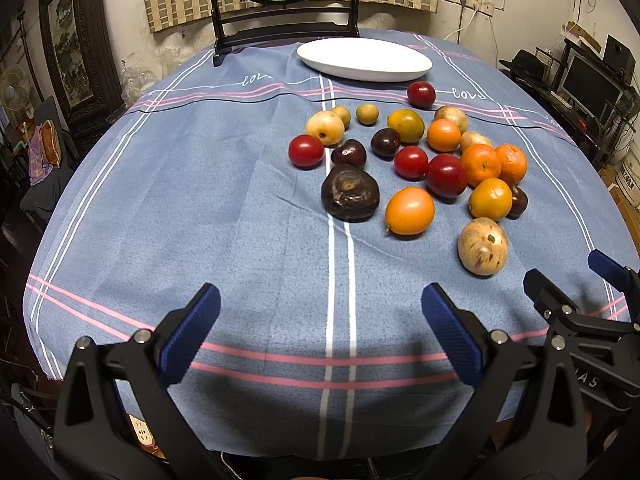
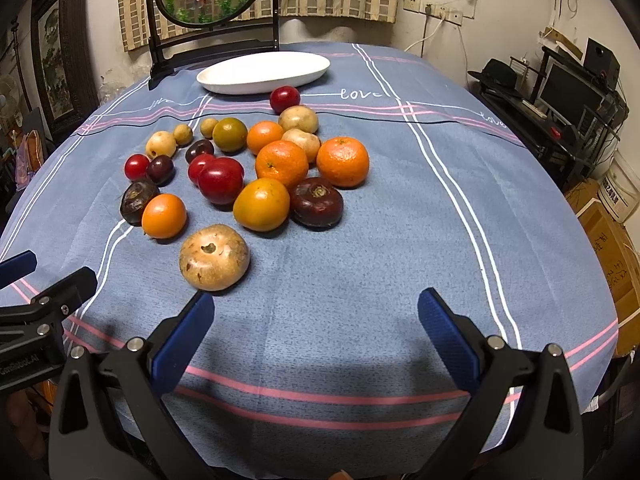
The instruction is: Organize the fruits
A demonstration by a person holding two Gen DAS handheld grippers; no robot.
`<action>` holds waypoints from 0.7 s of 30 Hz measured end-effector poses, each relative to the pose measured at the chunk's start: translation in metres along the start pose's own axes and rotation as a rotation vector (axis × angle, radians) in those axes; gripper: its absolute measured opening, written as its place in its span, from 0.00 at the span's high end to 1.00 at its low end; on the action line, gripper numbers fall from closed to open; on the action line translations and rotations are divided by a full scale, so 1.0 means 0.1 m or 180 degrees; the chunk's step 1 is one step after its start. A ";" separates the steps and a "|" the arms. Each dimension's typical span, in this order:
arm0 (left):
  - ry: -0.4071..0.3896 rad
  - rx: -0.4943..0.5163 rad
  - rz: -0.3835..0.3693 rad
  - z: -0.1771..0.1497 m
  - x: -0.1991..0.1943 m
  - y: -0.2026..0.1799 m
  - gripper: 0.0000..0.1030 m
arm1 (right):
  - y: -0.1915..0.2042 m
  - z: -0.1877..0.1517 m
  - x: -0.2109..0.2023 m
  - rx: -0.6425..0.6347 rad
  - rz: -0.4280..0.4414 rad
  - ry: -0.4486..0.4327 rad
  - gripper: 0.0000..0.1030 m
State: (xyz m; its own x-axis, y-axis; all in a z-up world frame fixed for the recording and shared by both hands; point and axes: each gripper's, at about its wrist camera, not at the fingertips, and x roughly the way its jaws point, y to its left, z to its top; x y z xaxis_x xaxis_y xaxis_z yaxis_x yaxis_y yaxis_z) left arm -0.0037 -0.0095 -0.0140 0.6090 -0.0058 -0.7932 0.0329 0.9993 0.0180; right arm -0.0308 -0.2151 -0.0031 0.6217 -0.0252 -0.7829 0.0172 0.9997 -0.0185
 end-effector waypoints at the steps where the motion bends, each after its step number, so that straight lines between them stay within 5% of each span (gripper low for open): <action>1: 0.0003 0.0009 -0.0003 -0.01 0.00 -0.01 0.02 | 0.01 0.00 0.00 -0.0020 -0.0022 -0.0006 0.01; 6: 0.0009 0.0017 -0.0002 -0.02 0.01 -0.01 0.02 | 0.03 -0.01 0.00 -0.0073 -0.0029 -0.0011 0.01; 21: 0.0020 0.0016 0.0086 0.09 0.09 0.21 0.02 | 0.11 0.08 0.14 -0.0092 0.0564 0.0149 0.01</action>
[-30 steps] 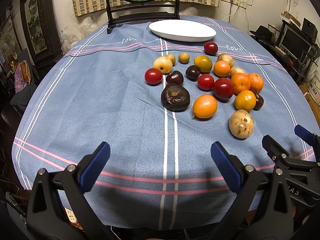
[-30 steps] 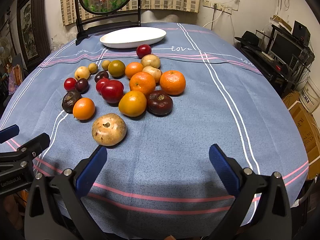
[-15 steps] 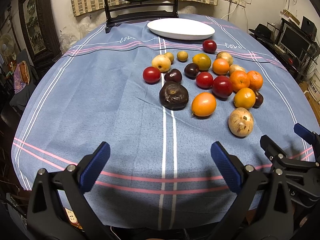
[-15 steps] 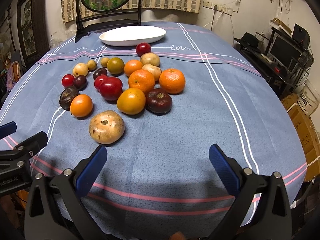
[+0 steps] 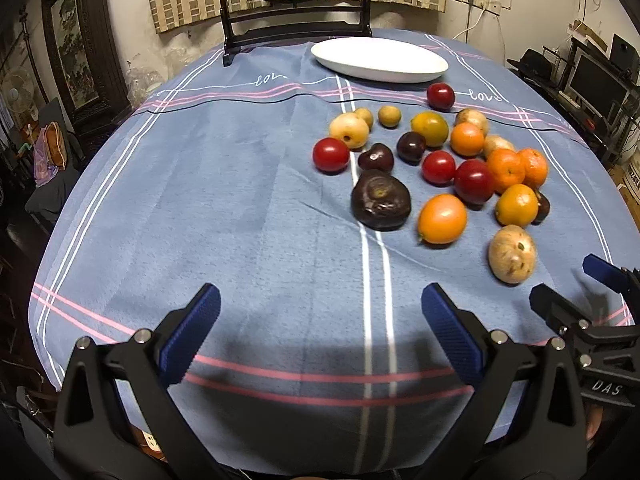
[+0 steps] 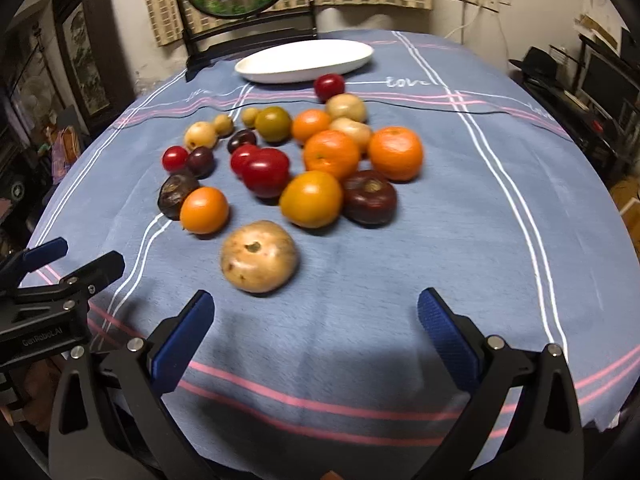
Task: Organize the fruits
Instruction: 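Grasp the tan bulb with the right gripper while the left gripper grasps the dark purple fruit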
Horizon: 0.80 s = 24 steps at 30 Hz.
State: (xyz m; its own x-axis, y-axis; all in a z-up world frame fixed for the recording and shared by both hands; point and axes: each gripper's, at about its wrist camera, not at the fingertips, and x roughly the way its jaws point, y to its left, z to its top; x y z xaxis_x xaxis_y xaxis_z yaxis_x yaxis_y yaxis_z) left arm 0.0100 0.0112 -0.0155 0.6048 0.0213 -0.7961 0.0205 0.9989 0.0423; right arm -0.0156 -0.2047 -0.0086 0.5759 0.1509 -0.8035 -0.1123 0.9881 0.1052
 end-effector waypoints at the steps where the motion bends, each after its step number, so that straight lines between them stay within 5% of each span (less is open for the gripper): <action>1: -0.0011 -0.0005 0.0004 0.01 0.00 0.03 0.02 | 0.04 0.01 0.01 -0.0042 0.0012 0.0003 0.01; 7: -0.0001 -0.0173 0.0110 0.10 0.09 0.30 0.02 | 0.22 0.10 0.16 -0.0256 0.0079 0.0078 0.07; 14: 0.0073 -0.0175 0.0094 0.14 0.20 0.37 0.02 | 0.30 0.17 0.35 -0.0284 0.0154 0.0208 0.34; 17: 0.0087 -0.0131 0.0058 0.15 0.23 0.34 0.02 | 0.31 0.19 0.35 -0.0331 0.0115 0.0165 0.55; 24: -0.0012 0.0023 -0.0110 0.19 0.17 0.20 0.02 | 0.19 0.18 0.30 -0.0220 0.0327 0.0103 0.55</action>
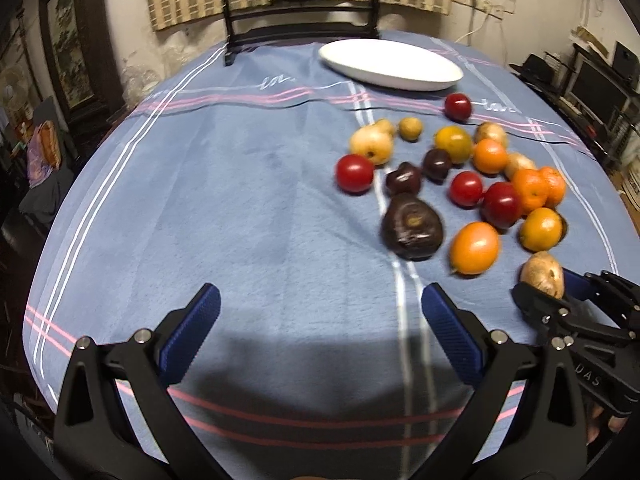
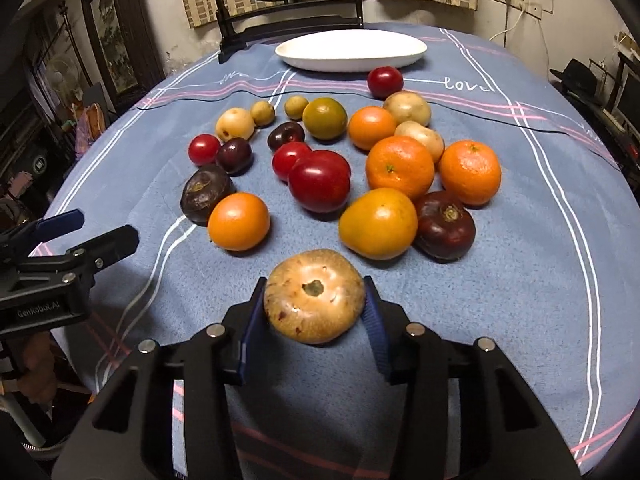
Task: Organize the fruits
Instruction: 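Grasp the tan bulb with the right gripper while the left gripper grasps the dark purple fruit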
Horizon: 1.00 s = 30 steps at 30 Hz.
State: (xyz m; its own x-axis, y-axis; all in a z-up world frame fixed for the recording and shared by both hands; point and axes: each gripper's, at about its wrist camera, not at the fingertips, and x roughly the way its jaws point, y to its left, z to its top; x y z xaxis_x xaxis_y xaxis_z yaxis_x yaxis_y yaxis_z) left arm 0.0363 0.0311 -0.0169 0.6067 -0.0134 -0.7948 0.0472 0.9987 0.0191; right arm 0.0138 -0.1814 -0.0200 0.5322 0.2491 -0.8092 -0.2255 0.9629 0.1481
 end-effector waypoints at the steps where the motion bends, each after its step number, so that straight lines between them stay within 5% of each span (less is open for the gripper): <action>1: -0.0012 0.0032 -0.0042 0.01 0.00 -0.03 0.02 | -0.01 -0.01 -0.02 -0.0019 0.0022 -0.0005 0.55; 17: 0.0150 0.0364 -0.0151 0.21 0.42 -0.31 0.02 | -0.27 -0.08 -0.23 0.0072 0.0215 -0.0082 0.55; 25: 0.0177 0.0349 -0.0284 0.31 0.56 -0.41 0.27 | -0.27 -0.07 -0.19 0.0028 0.0225 -0.0037 0.55; 30: 0.0194 0.0296 -0.0344 0.37 0.58 -0.43 0.28 | -0.26 -0.05 -0.13 0.0006 0.0220 0.0005 0.55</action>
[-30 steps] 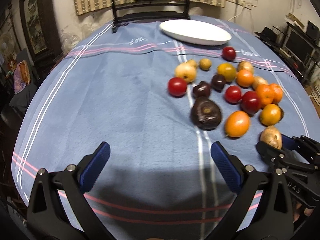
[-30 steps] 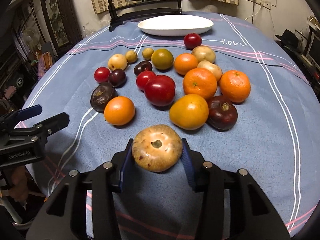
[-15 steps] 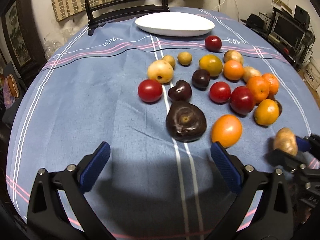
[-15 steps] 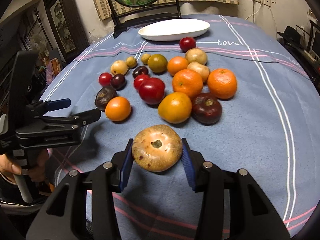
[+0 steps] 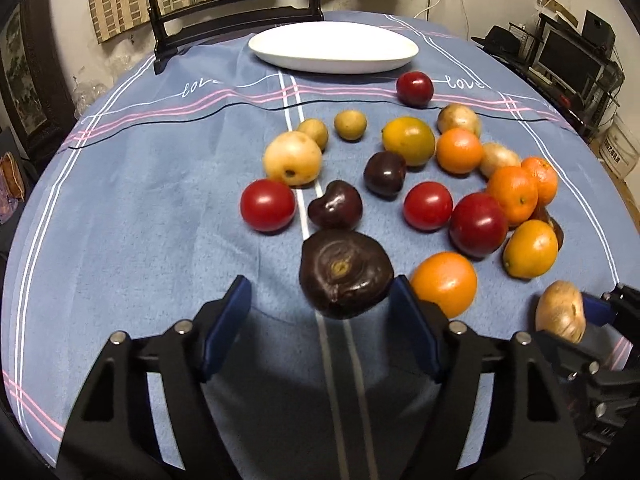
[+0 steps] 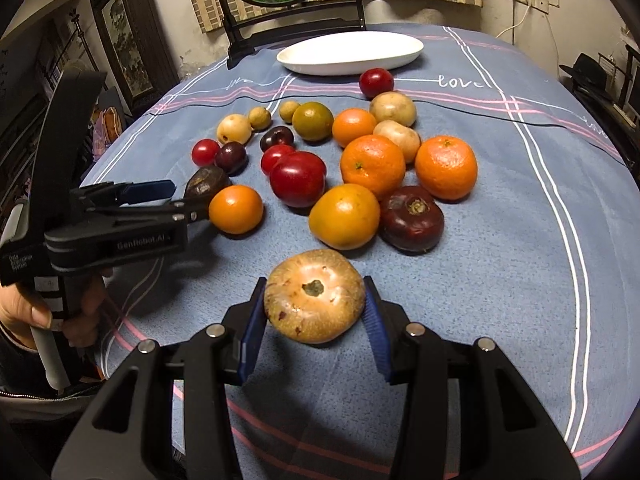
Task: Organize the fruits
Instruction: 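Grasp the tan bulb with the right gripper while the left gripper grasps the dark purple fruit, then carry both fruits to the white plate and open both grippers to release them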
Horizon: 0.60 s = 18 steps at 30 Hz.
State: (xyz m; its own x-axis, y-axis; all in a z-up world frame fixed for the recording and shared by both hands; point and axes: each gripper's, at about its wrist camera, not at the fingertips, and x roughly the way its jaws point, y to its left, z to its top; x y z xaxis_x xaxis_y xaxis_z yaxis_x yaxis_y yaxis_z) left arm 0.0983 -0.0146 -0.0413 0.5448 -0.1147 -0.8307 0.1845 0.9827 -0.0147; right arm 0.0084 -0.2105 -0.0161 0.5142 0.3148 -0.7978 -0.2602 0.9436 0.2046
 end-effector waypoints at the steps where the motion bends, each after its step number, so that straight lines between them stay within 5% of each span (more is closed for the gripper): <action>1: 0.0016 -0.0044 -0.0035 0.01 0.01 0.01 0.28 | 0.00 0.00 0.01 -0.0003 0.0001 0.0005 0.55; 3: 0.0026 -0.0122 -0.0106 0.02 0.04 0.04 0.29 | 0.01 0.00 0.01 -0.0007 0.0002 0.0007 0.55; 7: -0.0003 -0.0104 -0.0185 0.01 0.02 0.03 0.54 | 0.01 0.00 -0.01 -0.0011 0.0006 -0.0001 0.55; 18: -0.0098 -0.0010 -0.0319 0.03 -0.39 0.05 0.55 | -0.01 0.11 -0.21 -0.0152 -0.0014 -0.0132 0.55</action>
State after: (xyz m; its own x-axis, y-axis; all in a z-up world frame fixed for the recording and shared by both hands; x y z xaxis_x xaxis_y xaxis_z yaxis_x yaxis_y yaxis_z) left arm 0.0803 -0.0060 -0.0073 0.5487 -0.2169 -0.8074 0.2367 0.9665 -0.0987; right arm 0.0063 -0.2169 0.0069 0.5485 0.3155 -0.7744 -0.2960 0.9394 0.1731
